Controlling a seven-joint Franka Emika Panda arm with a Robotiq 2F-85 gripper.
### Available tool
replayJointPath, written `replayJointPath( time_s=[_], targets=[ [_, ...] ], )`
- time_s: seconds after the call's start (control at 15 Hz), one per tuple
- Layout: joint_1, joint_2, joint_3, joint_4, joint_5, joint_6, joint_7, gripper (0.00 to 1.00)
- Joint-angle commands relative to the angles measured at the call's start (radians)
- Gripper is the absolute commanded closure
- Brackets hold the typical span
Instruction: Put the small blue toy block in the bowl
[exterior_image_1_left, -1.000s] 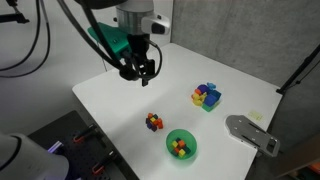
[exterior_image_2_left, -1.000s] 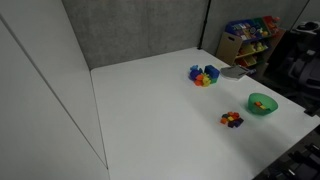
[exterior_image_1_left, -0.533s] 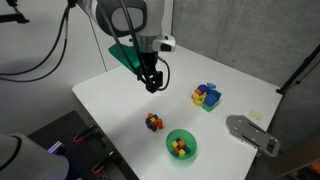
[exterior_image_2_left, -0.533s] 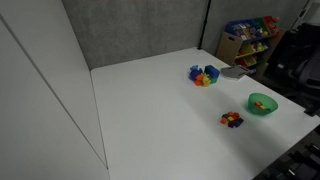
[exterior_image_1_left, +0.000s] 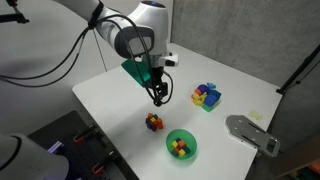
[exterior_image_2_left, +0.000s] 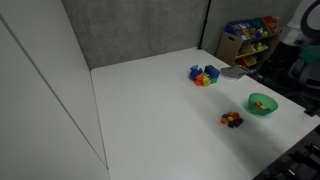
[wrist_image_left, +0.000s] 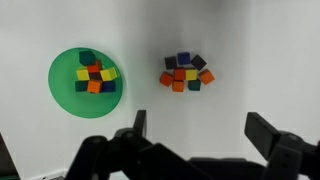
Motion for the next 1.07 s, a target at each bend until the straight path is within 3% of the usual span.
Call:
replayJointPath(
  time_s=[0.0,0.27,0.47,1.0],
  targets=[
    [-0.009,0.015,0.008,0.005,0.000,0.000,0.002,0.00],
    [-0.010,0.030,0.008,0.014,0.000,0.000,0.002,0.00],
    [-0.006,0.164,0.011,0.077,-0.008,0.070,0.079,0.00],
    [-0.013,0.500,0.049,0.277,0.090,0.221,0.095,0.00]
  ],
)
